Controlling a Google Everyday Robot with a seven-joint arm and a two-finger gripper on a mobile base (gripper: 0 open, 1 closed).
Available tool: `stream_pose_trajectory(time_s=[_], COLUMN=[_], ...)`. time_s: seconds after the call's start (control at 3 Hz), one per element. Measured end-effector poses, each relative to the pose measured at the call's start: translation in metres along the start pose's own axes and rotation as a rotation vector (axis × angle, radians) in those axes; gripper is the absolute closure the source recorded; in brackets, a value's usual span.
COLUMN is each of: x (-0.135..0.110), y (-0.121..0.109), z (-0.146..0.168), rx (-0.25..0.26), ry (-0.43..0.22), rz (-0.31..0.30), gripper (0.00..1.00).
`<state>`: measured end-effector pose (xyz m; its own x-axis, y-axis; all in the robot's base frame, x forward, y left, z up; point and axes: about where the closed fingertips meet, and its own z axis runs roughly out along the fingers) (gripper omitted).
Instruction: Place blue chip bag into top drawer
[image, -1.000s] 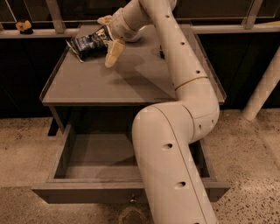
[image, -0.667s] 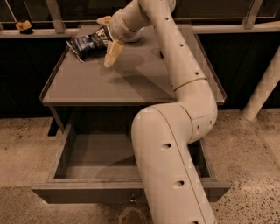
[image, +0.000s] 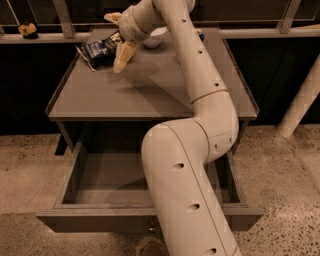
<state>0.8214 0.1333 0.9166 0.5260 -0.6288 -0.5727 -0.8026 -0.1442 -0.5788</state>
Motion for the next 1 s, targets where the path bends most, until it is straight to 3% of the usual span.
stream_pose_trajectory(time_s=[0.33,1.0], x=[-0.0165,-0.0094], y=[-0.0123,-0.0120], z=[-0.0001,0.0059], rx=[0.021,0.024], ry=[0.032,0.039], rz=[-0.033,-0.032], gripper=[0.00,0.00])
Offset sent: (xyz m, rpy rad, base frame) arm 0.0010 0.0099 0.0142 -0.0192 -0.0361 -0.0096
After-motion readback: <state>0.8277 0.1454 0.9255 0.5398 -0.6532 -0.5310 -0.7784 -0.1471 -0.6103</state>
